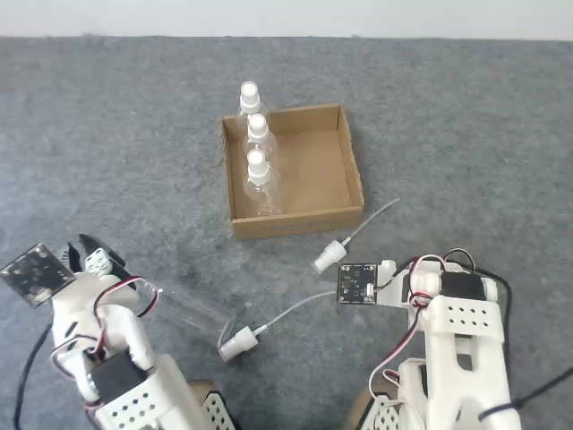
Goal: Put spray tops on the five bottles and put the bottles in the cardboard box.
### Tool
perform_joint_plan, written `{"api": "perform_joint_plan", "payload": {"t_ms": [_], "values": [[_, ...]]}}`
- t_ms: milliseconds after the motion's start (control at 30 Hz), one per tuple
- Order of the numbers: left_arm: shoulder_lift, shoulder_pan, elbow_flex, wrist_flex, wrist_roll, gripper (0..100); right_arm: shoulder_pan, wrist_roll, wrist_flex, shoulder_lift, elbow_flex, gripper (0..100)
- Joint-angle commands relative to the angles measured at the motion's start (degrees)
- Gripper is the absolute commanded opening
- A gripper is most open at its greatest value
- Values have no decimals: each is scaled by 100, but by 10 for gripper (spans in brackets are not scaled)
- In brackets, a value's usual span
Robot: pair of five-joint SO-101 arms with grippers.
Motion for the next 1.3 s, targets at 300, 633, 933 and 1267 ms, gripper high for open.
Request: {"api": "perform_joint_plan", "payload": {"t_ms": [300, 633, 933, 1267], "values": [[-88, -35, -92, -53, 9, 62, -690, -2497, -22, -136, -308, 80], [-88, -35, -92, -53, 9, 62, -919, -3095, 22, -127, -264, 154], [-88, -35, -92, -53, 9, 62, -1077, -3077, 259, -127, -264, 158], [-88, -35, -92, -53, 9, 62, -1068, -2470, 681, -127, -229, 159]]}}
